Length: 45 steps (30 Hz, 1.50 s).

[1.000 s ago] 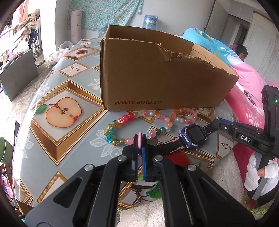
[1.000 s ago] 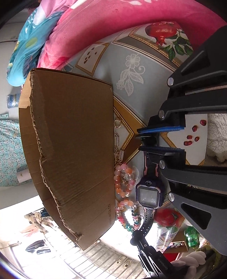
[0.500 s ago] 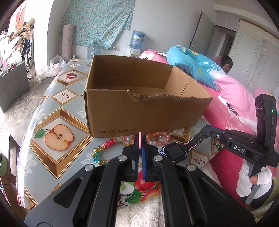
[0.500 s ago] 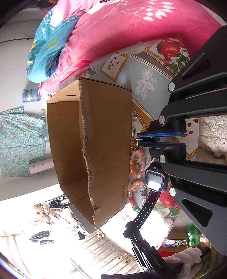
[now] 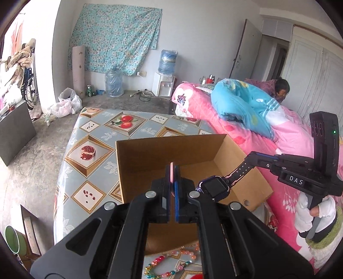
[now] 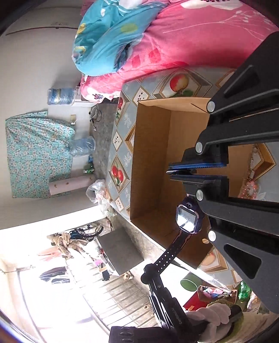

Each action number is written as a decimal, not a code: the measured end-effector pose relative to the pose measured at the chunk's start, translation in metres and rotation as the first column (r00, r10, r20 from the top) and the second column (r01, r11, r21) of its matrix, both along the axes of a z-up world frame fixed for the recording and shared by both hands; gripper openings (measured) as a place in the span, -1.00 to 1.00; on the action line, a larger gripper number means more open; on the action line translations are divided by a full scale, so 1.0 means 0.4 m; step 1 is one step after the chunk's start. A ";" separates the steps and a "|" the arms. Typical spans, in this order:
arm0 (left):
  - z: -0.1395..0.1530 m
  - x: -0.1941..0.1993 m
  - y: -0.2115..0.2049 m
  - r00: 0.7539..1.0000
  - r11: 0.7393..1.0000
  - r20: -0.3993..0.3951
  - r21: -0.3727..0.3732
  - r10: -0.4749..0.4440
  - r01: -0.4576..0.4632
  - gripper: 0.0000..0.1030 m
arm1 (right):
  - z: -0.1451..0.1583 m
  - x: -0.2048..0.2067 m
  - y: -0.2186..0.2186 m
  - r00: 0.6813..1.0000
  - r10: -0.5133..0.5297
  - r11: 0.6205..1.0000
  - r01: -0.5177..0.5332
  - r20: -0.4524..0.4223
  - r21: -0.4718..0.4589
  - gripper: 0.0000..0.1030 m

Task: Organize jewelry
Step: 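Carry the smartwatch into the cardboard box and open the right gripper, then close the right gripper on the multicolour beaded bracelet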

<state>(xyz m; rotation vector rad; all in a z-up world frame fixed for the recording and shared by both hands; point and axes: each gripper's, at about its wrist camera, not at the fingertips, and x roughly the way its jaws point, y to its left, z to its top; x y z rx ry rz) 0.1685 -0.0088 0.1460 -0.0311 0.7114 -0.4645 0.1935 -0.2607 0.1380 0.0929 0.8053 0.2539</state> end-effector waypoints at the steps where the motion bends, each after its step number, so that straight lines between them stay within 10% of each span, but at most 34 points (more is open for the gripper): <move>1: -0.015 0.043 -0.014 0.999 0.999 -0.031 0.032 0.008 -0.007 -0.96 | -0.018 0.045 0.000 0.999 0.000 1.000 0.000 -0.039 -0.002 -0.90; 11: -0.155 0.298 -0.078 0.974 0.972 -0.207 0.232 0.093 -0.043 -0.79 | -0.176 0.298 0.008 0.969 -0.063 0.997 0.049 -0.238 -0.063 -0.89; 20: -0.126 0.267 -0.053 0.978 0.971 -0.157 0.216 0.135 -0.099 -0.27 | -0.100 0.226 0.008 0.995 -0.083 0.994 0.077 -0.063 -0.082 -0.45; 33: 0.023 -0.044 0.074 0.984 0.985 0.068 0.046 0.165 -0.169 0.03 | 0.078 -0.094 0.035 0.956 -0.097 0.993 0.112 0.278 -0.039 0.33; 45: -0.136 -0.322 0.178 0.974 0.975 0.072 0.043 0.213 -0.217 0.10 | -0.039 -0.393 0.053 0.942 -0.100 0.987 0.135 0.321 -0.087 0.73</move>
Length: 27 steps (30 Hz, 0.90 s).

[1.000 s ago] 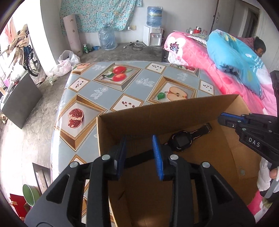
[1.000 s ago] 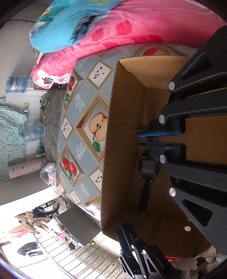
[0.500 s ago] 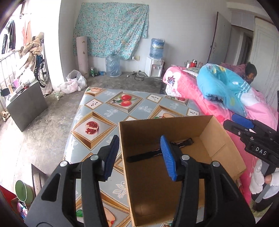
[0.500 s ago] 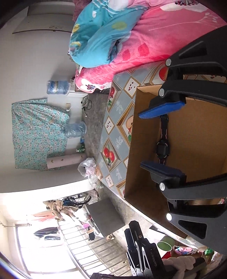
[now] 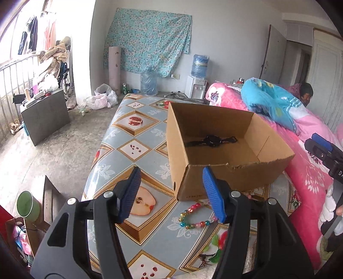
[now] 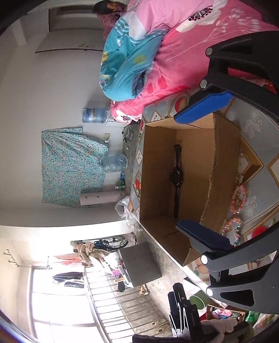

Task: Organize jewelry
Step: 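Close the right gripper on the multicolour beaded bracelet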

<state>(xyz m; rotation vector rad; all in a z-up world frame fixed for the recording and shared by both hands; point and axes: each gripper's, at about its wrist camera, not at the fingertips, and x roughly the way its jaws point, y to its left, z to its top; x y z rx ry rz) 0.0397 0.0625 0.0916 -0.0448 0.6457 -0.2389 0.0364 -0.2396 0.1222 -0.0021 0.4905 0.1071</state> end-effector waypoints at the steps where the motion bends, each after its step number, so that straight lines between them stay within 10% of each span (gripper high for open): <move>1: -0.020 -0.016 -0.005 1.000 1.000 -0.005 0.008 -0.005 0.005 0.10 | -0.023 -0.017 -0.005 1.000 0.000 1.000 0.000 -0.015 0.004 0.73; 6: -0.136 -0.058 -0.048 0.996 1.000 -0.087 0.013 -0.024 0.025 0.10 | -0.162 -0.063 -0.004 0.987 0.037 0.998 -0.028 -0.155 0.061 0.71; 11: -0.217 -0.050 -0.087 0.989 0.997 -0.145 0.056 -0.039 0.047 0.04 | -0.244 -0.049 0.027 0.958 0.098 0.987 -0.059 -0.270 0.151 0.20; 27: -0.288 0.019 -0.116 0.979 0.973 -0.203 0.215 -0.035 0.079 -0.26 | -0.273 0.067 0.142 0.913 0.216 0.959 -0.132 -0.346 0.251 -0.37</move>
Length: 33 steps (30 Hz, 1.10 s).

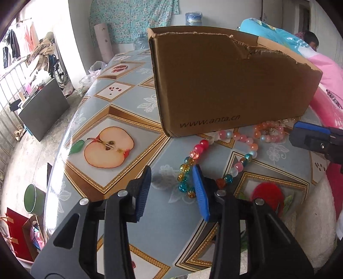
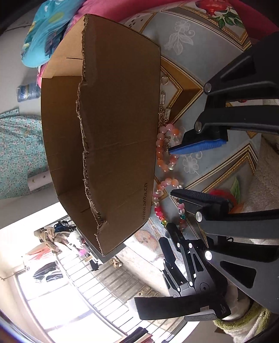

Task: Organize jewelry
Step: 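Close the right gripper on the multicolour beaded bracelet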

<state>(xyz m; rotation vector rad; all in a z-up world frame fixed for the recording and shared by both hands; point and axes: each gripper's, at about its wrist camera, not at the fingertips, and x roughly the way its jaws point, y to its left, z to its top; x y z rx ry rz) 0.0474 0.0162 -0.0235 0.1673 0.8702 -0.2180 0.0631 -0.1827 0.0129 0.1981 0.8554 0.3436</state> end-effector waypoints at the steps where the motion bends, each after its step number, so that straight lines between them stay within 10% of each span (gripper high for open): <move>1: 0.000 -0.009 0.003 1.000 1.000 -0.006 0.000 -0.008 0.008 -0.26 | 0.000 0.001 0.004 1.000 0.008 1.000 -0.008 -0.003 0.002 -0.40; 30: 0.013 0.009 0.006 0.994 0.995 -0.056 -0.036 -0.093 0.091 -0.69 | -0.058 0.084 0.183 0.985 0.138 0.983 -0.148 -0.099 -0.106 -0.50; 33: 0.012 0.014 0.006 0.995 0.997 -0.056 -0.031 -0.077 0.076 -0.83 | -0.059 0.082 0.197 0.987 0.126 0.978 -0.140 -0.095 -0.157 -0.78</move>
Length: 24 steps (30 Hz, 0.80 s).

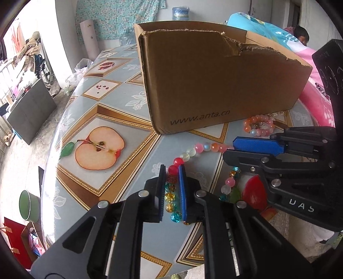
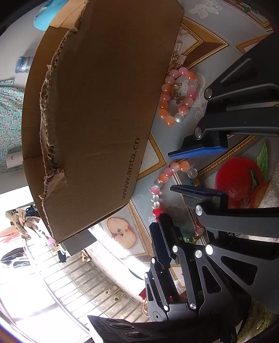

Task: Organize jewelry
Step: 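Close the right gripper on the multicolour beaded bracelet, then lift the beaded bracelet into the box and open the right gripper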

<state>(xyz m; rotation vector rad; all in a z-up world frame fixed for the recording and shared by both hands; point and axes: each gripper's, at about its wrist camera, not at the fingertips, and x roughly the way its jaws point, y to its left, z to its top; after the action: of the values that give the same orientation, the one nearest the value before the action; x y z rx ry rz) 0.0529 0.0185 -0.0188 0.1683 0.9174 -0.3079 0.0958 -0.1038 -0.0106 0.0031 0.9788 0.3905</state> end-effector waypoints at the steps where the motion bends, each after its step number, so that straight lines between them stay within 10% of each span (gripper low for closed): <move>1: 0.001 0.002 -0.001 1.000 1.000 -0.004 0.000 0.005 -0.005 -0.83 | 0.001 0.000 0.004 1.000 -0.001 1.000 0.001 -0.002 0.000 -0.79; 24: 0.113 -0.053 -0.021 0.996 0.996 0.039 0.004 0.083 -0.084 -0.84 | 0.104 -0.099 -0.089 0.997 -0.015 0.994 0.006 0.074 0.113 -0.81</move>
<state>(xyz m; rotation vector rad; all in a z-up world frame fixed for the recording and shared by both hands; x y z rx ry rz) 0.0318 0.0100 0.0263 0.1404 0.8845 -0.2238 0.0562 -0.1392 0.0311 0.0951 0.8813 0.4326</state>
